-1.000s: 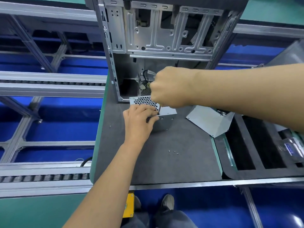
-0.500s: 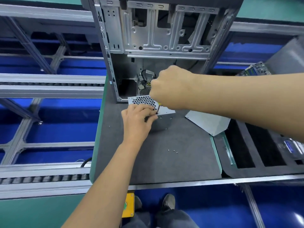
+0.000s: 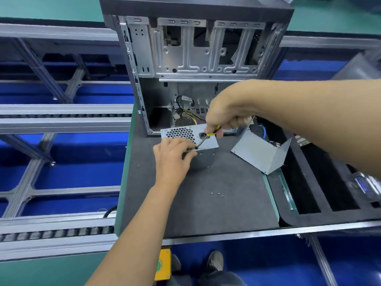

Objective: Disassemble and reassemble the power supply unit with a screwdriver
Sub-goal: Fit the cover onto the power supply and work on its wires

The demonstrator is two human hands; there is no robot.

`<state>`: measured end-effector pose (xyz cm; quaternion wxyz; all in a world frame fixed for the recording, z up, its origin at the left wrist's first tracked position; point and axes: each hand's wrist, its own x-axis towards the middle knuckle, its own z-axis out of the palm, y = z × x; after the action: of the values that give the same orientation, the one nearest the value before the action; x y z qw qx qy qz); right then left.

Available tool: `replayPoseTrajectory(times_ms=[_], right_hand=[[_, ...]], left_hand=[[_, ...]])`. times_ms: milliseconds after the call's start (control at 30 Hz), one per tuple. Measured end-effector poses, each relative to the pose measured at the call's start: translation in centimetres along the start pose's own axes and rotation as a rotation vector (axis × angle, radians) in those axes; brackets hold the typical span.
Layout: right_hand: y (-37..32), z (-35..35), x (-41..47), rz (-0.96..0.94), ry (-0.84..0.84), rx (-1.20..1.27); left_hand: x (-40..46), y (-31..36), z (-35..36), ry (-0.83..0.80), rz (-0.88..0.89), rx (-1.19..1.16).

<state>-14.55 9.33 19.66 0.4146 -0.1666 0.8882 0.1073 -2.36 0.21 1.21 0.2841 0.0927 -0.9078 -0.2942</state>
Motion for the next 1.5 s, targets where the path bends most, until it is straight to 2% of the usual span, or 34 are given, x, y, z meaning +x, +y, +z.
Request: replayPoseTrajectory(times_ms=[33,100,200,300,400,500,600,667,733,800,867,933,1000,1100,1233,1367,1500], right_hand=[[0.3,0.4,-0.7,-0.069,0.090,-0.108],[0.8,1.4,-2.3,-0.238,0.366,-0.478],[-0.5,2.5,-3.9,-0.474,0.641,-0.804],[-2.7,2.7,-3.1,-0.551,0.655,-0.953],[-3.0,2.1,-2.1,-0.396,0.625,-0.752],[0.5,1.5,-0.9,-0.298,0.577,-0.445],[6.3,2.6,-0.2,-0.263,0.487,-0.179],[10.2,5.0,0.3,-0.221,0.522,0.198],[13.6,9.1,1.2,-0.183,0.537,0.630],[15.8,14.2,2.7,-0.147,0.404,0.911],[16.6,18.8,4.2,-0.106,0.314,1.028],[16.8,22.3,5.8,-0.038,0.377,1.166],[16.7,24.9,6.9,0.009,0.482,1.324],[16.3,27.5,7.7,0.014,0.621,1.354],[16.6,29.9,8.6,-0.036,0.733,1.125],[17.6,31.7,8.7,0.105,0.806,0.874],[19.0,32.3,8.4,0.292,0.833,0.702]], left_hand=[[0.0,0.0,0.0,-0.007,-0.002,0.005],[0.0,0.1,-0.1,-0.012,-0.006,0.015],[0.0,0.2,-0.2,-0.030,-0.013,0.030],[0.0,0.3,-0.4,-0.053,-0.033,0.066],[0.4,0.2,-1.0,-0.082,-0.010,0.101],[2.0,-0.6,-1.8,-0.157,0.074,0.188],[4.4,-1.5,-1.9,-0.427,0.074,0.331],[5.9,-1.8,-1.8,-0.626,0.030,0.385],[6.8,-1.7,-1.7,-0.735,0.025,0.446],[7.1,-1.4,-1.9,-0.712,0.050,0.467],[5.9,-1.0,-2.2,-0.594,0.138,0.469],[3.7,-1.0,-2.1,-0.411,0.301,0.504],[1.1,-1.4,-1.6,-0.242,0.390,0.534],[-2.2,-2.7,-0.5,-0.128,0.409,0.574],[-5.6,-4.6,0.9,-0.130,0.400,0.609],[-7.2,-5.1,0.8,-0.178,0.298,0.574],[-6.7,-5.2,0.7,-0.154,0.335,0.536]])
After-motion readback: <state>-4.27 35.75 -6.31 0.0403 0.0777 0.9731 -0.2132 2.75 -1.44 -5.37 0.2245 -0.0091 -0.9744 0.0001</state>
